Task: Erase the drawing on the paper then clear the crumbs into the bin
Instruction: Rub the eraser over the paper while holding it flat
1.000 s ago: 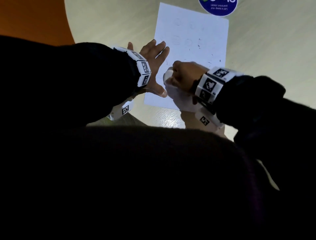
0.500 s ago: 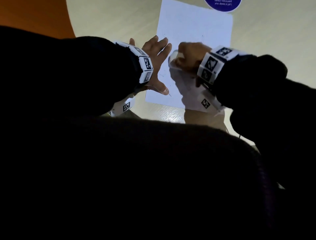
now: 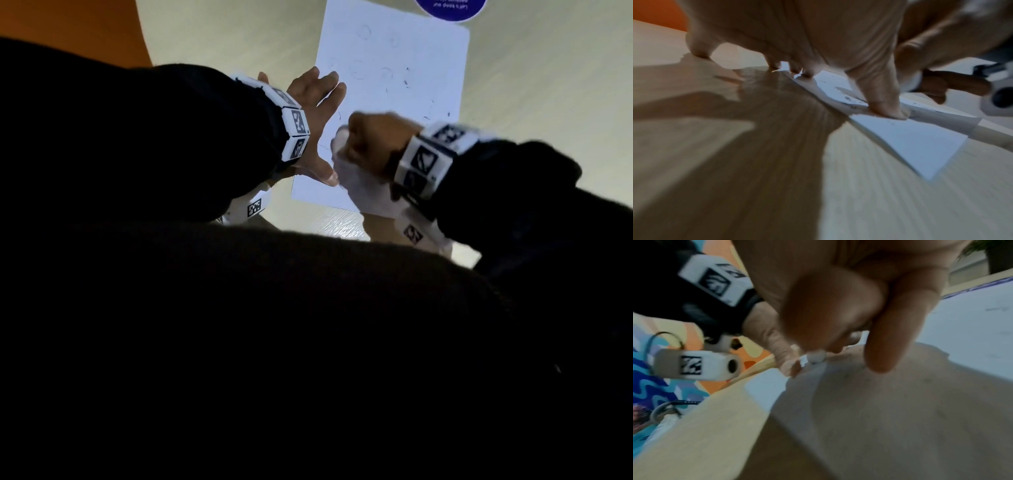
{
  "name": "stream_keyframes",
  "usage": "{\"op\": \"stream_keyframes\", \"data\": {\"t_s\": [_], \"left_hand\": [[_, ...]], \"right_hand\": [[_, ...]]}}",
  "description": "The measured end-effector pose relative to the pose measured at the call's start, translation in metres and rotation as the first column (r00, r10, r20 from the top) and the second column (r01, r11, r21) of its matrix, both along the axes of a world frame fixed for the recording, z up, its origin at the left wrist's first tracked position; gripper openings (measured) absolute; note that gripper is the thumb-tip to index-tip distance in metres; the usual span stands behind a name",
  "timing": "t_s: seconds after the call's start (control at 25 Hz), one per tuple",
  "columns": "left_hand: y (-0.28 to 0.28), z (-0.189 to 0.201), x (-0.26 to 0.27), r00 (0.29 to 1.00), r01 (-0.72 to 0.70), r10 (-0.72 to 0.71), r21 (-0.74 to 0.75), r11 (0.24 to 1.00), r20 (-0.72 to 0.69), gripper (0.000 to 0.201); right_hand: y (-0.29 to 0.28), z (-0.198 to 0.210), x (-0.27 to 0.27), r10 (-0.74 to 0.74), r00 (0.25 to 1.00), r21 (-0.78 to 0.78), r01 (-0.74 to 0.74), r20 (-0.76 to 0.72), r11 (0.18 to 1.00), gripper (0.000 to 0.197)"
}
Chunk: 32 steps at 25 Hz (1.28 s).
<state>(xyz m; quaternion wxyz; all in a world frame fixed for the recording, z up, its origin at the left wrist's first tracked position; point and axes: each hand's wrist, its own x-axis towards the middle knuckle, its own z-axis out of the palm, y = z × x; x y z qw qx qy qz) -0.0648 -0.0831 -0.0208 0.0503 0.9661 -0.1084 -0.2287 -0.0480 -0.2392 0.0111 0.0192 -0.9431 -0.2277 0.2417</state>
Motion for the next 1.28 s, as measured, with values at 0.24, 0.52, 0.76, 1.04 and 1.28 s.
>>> {"op": "stream_keyframes", "data": {"t_s": [0.24, 0.52, 0.76, 1.04, 1.28], "left_hand": [[0.000, 0.001, 0.001, 1.000, 0.011, -0.011, -0.015, 1.000, -0.006, 0.131], [-0.001, 0.004, 0.001, 0.999, 0.007, -0.007, -0.006, 1.000, -0.033, 0.130], [0.000, 0.003, 0.002, 0.999, 0.010, -0.009, 0.012, 1.000, -0.045, 0.129], [0.000, 0.001, 0.006, 0.997, 0.000, 0.002, 0.032, 0.999, -0.079, 0.133], [-0.001, 0.000, 0.006, 0.997, -0.005, 0.007, 0.030, 1.000, -0.081, 0.131]], "right_hand": [[0.000, 0.012, 0.036, -0.096, 0.995, 0.018, 0.097, -0.024, 0.995, 0.035], [-0.006, 0.007, 0.012, -0.035, 0.998, -0.011, 0.035, -0.060, 0.999, 0.032], [-0.007, 0.001, 0.002, -0.015, 0.996, -0.045, 0.011, -0.090, 0.999, 0.033], [-0.007, 0.006, 0.030, -0.144, 0.989, 0.035, 0.145, -0.022, 0.989, 0.037], [-0.011, 0.003, 0.003, -0.052, 0.998, 0.009, 0.052, 0.019, 0.999, 0.029]]}}
